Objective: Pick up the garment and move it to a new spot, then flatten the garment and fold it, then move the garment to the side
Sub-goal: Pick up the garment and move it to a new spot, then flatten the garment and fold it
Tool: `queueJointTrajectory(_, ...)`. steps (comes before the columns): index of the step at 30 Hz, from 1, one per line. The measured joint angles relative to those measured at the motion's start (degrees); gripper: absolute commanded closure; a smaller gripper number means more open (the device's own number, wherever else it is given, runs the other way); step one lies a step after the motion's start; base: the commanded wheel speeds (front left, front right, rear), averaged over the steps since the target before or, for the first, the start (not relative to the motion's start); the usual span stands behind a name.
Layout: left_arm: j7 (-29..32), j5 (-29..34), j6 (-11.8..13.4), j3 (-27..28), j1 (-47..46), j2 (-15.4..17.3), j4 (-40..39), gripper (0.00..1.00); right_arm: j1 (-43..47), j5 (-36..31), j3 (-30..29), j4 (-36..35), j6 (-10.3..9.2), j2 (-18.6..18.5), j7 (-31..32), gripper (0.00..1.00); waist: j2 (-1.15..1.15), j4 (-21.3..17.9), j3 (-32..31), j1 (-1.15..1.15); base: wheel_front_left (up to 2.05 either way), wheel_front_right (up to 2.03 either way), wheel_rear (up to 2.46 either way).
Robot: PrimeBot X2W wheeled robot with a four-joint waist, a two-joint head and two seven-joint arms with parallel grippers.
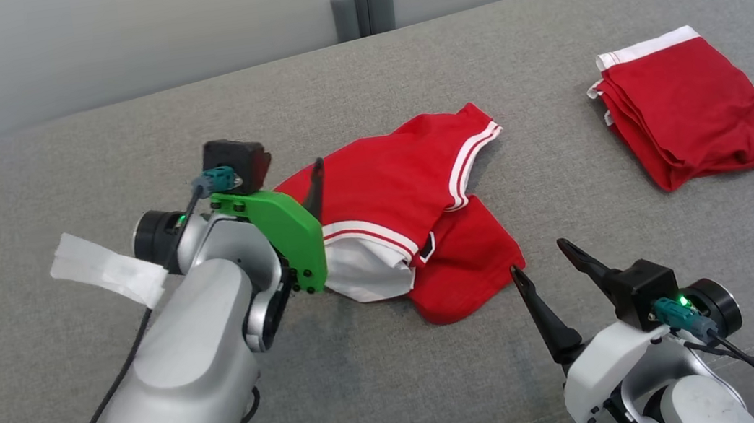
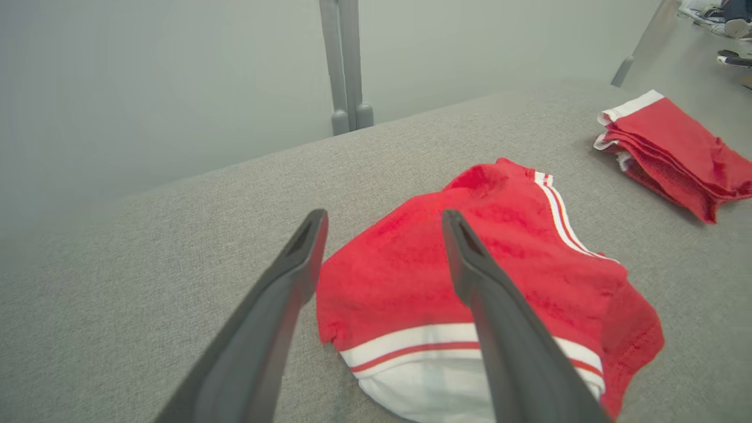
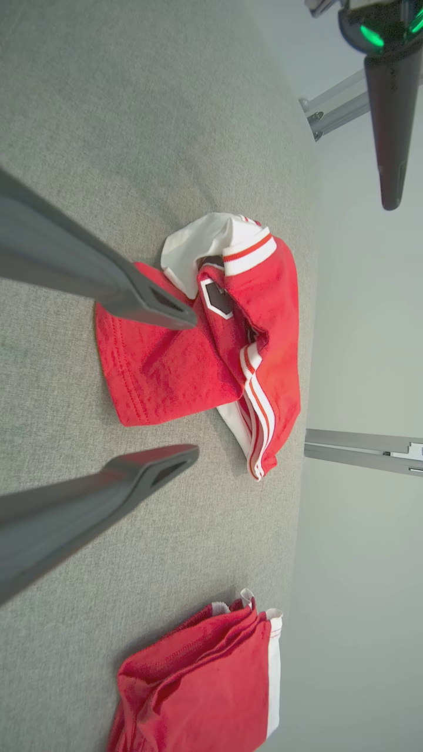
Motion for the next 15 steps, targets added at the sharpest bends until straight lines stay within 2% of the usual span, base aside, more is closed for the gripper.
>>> queueJointTrajectory(8, 4.74, 1.41, -0.77, -5.14, 1.44, -2.08, -8.6, 0.0, 0.78, 0.11, 0.31, -0.83, 0.0, 0.02, 0.58, 0.0, 0.0, 0.21, -0.92, 0.0, 0.0, 0.0, 0.0)
queueJointTrajectory(15, 8.37, 3.65, 0.46, -9.04, 1.73, -2.79, -11.44, 0.0, 0.81, 0.35, 0.08, -1.0, 0.0, 0.0, 0.36, 0.0, 0.0, -2.35, 0.29, 0.0, 0.0, 0.0, 0.0)
